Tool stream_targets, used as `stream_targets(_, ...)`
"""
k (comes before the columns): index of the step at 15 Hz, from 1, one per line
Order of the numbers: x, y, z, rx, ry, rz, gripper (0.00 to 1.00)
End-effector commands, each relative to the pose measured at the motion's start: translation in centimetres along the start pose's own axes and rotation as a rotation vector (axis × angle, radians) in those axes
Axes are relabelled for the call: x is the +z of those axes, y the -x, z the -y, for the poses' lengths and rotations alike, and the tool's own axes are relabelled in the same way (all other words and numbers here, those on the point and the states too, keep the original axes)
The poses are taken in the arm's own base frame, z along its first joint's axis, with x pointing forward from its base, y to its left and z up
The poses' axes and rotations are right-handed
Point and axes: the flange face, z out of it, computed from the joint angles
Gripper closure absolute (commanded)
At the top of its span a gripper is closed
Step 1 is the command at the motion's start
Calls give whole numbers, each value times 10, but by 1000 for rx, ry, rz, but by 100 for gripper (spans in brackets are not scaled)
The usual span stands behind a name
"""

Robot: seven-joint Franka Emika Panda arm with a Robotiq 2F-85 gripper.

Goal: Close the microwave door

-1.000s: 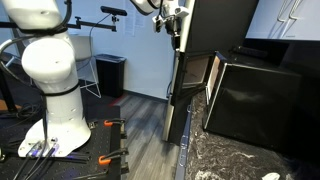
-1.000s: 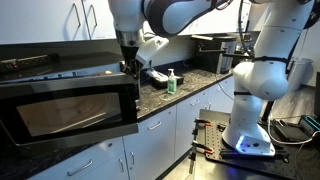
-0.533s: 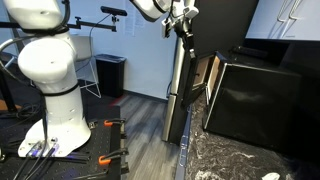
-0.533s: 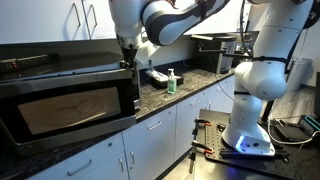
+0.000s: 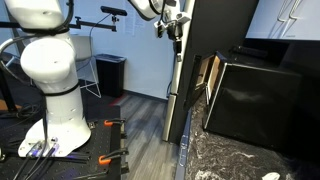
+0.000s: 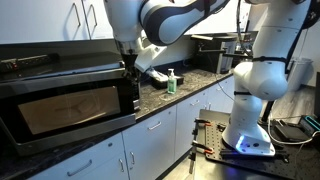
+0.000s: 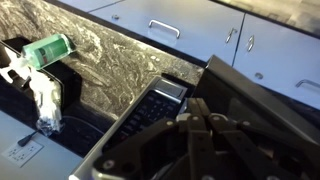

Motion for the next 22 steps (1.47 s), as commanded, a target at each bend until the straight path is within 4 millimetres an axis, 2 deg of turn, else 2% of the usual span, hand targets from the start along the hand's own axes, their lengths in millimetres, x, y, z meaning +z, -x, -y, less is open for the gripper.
stream_targets(1,-32,32,22,-47,-50,34,100)
stream_targets(4,-32,37,34,-110,2,-44,100)
stream_targets(14,0,-18,16,-180,234,-300,100)
stream_targets(22,24,-52,9,-209,282,-402,100)
